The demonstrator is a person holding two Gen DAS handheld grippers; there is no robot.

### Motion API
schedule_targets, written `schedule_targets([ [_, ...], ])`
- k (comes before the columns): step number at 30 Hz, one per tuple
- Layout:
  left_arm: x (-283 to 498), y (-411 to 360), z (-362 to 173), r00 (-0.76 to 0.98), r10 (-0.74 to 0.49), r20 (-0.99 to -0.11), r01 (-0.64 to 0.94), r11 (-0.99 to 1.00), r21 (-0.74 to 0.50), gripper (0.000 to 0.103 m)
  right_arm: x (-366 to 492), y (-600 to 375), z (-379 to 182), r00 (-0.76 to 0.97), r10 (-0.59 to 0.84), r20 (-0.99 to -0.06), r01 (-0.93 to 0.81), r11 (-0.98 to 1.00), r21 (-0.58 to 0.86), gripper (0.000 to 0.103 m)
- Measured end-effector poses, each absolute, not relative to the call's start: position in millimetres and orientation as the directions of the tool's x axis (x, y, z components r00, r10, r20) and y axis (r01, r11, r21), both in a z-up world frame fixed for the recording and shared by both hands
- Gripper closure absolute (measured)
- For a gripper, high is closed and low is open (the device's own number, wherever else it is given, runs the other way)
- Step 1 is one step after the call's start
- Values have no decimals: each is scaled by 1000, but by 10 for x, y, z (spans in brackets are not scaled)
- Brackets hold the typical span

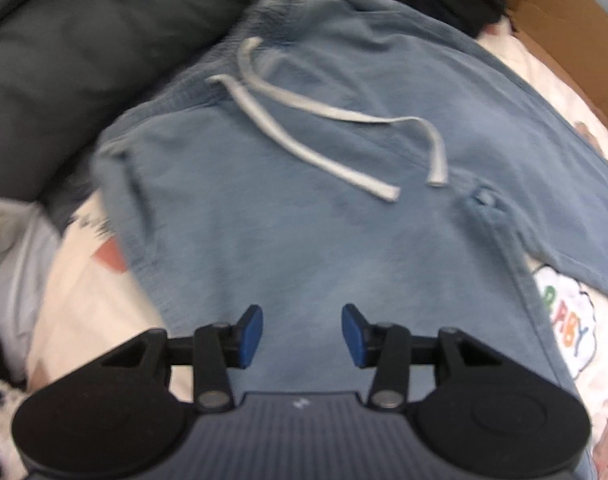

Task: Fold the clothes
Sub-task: 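Lay the held cuff flat onto the jeans with the right gripper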

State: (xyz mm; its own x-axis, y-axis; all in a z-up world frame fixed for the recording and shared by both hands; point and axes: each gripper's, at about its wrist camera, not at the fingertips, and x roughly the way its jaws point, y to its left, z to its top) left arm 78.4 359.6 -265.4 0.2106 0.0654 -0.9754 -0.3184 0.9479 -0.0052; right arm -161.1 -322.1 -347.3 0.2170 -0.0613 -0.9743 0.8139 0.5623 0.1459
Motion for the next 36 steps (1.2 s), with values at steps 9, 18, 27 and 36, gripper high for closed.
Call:
schedule_targets([
  [9, 1315, 2937, -3032, 203, -7, -979, -164, 986, -41, 57, -1488, -3296, -3602, 278, -98, -956, 783, 600, 166, 43],
  [18, 1548, 2484, -3279, 163, -22, -986, -113, 993, -41, 57, -1311, -3311, -3826, 244, -74, -967, 717, 685, 129, 41],
  [27, 1576, 2273, -3177, 173, -28, -984, -52, 998, -38, 57, -1204, -3219, -3755, 283, -87, -955, 645, 754, 123, 54],
  [36, 1549, 2283, -3376, 156, -43, -987, -47, 998, -51, 56, -1154, -3189, -3661, 192, -131, -973, 638, 770, 22, 94],
])
